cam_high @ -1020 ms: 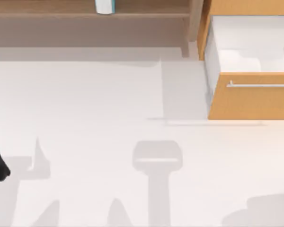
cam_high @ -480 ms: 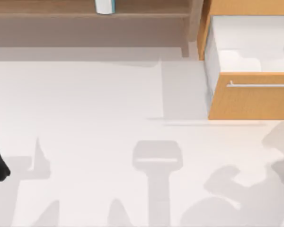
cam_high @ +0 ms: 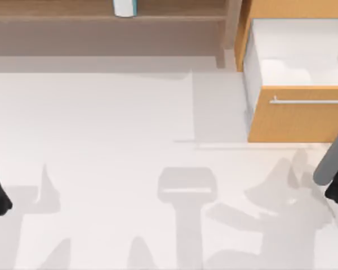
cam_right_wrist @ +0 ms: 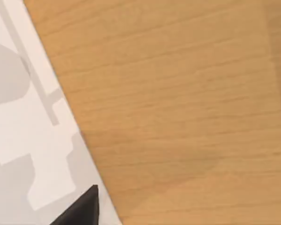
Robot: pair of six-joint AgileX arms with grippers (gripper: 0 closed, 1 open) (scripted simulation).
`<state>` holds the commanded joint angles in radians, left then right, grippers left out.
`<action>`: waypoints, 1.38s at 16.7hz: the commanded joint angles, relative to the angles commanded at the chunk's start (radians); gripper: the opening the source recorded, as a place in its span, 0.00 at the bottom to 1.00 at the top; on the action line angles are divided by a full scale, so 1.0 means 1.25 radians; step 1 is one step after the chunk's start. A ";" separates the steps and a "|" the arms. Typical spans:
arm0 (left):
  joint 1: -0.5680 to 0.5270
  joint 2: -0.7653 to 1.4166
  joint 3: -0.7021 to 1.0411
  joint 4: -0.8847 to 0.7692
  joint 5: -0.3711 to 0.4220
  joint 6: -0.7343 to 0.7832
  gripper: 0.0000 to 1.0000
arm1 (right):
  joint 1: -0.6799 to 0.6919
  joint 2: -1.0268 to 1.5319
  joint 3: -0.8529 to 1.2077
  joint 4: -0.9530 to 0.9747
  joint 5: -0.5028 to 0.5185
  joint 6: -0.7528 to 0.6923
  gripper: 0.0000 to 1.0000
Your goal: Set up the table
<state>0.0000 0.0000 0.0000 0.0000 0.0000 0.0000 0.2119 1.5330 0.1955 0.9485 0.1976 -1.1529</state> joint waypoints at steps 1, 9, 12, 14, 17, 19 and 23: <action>0.000 0.000 0.000 0.000 0.000 0.000 1.00 | 0.016 0.037 -0.009 0.080 0.016 -0.041 1.00; 0.000 0.000 0.000 0.000 0.000 0.000 1.00 | 0.097 0.305 -0.001 0.565 0.124 -0.282 1.00; 0.000 0.000 0.000 0.000 0.000 0.000 1.00 | 0.107 0.350 0.014 0.638 0.143 -0.318 1.00; 0.000 0.000 0.000 0.000 0.000 0.000 1.00 | 0.108 0.356 0.016 0.647 0.145 -0.322 1.00; 0.000 0.000 0.000 0.000 0.000 0.000 1.00 | 0.108 0.356 0.016 0.647 0.145 -0.322 1.00; 0.000 0.000 0.000 0.000 0.000 0.000 1.00 | 0.104 0.359 0.016 0.644 0.143 -0.321 1.00; 0.000 0.000 0.000 0.000 0.000 0.000 1.00 | 0.089 0.363 0.060 0.611 0.126 -0.322 1.00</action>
<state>0.0000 0.0000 0.0000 0.0000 0.0000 0.0000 0.3232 1.9873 0.2700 1.7126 0.3553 -1.5555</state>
